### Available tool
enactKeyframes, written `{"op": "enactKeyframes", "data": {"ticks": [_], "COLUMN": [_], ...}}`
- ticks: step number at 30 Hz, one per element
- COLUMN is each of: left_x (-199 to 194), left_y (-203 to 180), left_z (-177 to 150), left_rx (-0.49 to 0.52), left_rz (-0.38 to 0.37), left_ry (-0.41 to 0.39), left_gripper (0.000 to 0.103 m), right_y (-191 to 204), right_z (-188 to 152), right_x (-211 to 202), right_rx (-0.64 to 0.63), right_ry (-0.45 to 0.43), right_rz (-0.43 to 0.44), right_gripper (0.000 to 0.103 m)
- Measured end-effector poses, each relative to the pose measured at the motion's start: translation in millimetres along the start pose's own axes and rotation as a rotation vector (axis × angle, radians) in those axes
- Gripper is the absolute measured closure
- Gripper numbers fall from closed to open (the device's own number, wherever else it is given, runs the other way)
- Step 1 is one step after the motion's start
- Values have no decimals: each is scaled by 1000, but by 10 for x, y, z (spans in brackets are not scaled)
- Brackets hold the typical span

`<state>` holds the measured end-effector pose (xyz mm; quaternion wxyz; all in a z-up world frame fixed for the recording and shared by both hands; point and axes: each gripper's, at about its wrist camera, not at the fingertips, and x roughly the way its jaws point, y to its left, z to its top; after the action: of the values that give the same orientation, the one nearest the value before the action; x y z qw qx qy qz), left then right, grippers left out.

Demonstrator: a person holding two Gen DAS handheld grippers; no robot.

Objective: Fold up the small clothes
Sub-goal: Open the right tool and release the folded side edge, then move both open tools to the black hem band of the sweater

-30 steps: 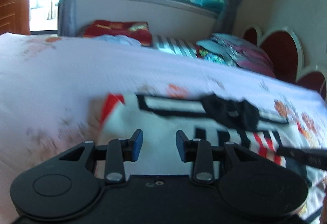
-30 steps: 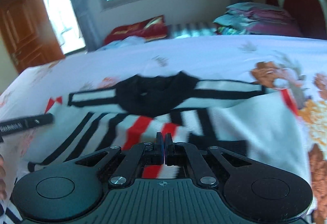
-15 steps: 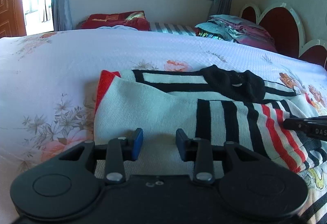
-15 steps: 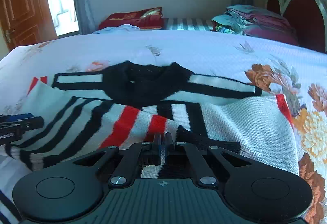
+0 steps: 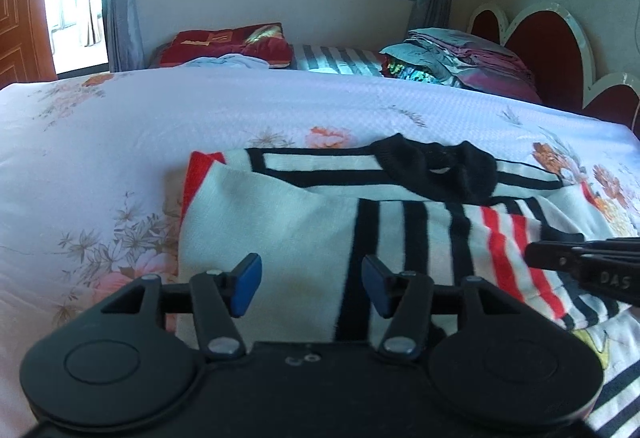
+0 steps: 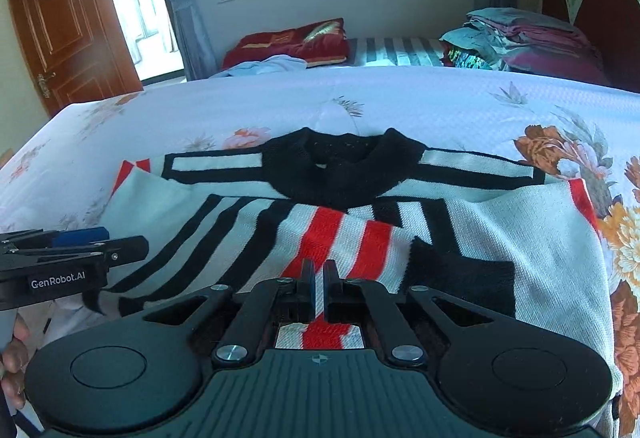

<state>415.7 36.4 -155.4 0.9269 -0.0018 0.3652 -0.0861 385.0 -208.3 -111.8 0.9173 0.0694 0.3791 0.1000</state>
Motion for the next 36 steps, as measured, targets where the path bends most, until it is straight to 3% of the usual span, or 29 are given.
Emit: {"op": "enactKeyframes", "data": {"ticks": [7, 8, 10, 11, 13, 18, 23, 33, 34, 36], "left_x": [-67, -57, -26, -15, -18, -61, -56, -401, -430, -476], "left_y": [-100, -96, -67, -45, -1, 6, -11, -205, -247, -325], "left_z": [-161, -199, -289, -332, -384, -390, -340, -348, -362, -401], "left_rx": [32, 36, 40, 44, 55, 78, 67, 60, 60, 58], "left_rz": [-6, -4, 1, -4, -17, 14, 30, 1, -8, -25], "left_ry": [13, 22, 30, 28, 13, 15, 36, 13, 14, 16], "left_gripper": [43, 42, 40, 39, 39, 39, 39, 40, 40, 40], "right_y": [-17, -27, -37, -37, -62, -310, -299, -176, -155, -115], "right_z": [-122, -145, -197, -230, -296, -360, -312, -436, -458, -500], "right_x": [-35, -37, -39, -39, -39, -125, -179, -488, -513, -547], "right_rx": [-5, -3, -18, -38, -71, -18, -39, 9, 8, 7], "right_ry": [24, 28, 28, 24, 22, 13, 28, -12, -11, -1], "right_rz": [-10, -14, -29, -38, -60, -131, -140, -39, -32, -10], "right_gripper": [97, 91, 47, 45, 46, 46, 46, 46, 55, 60]}}
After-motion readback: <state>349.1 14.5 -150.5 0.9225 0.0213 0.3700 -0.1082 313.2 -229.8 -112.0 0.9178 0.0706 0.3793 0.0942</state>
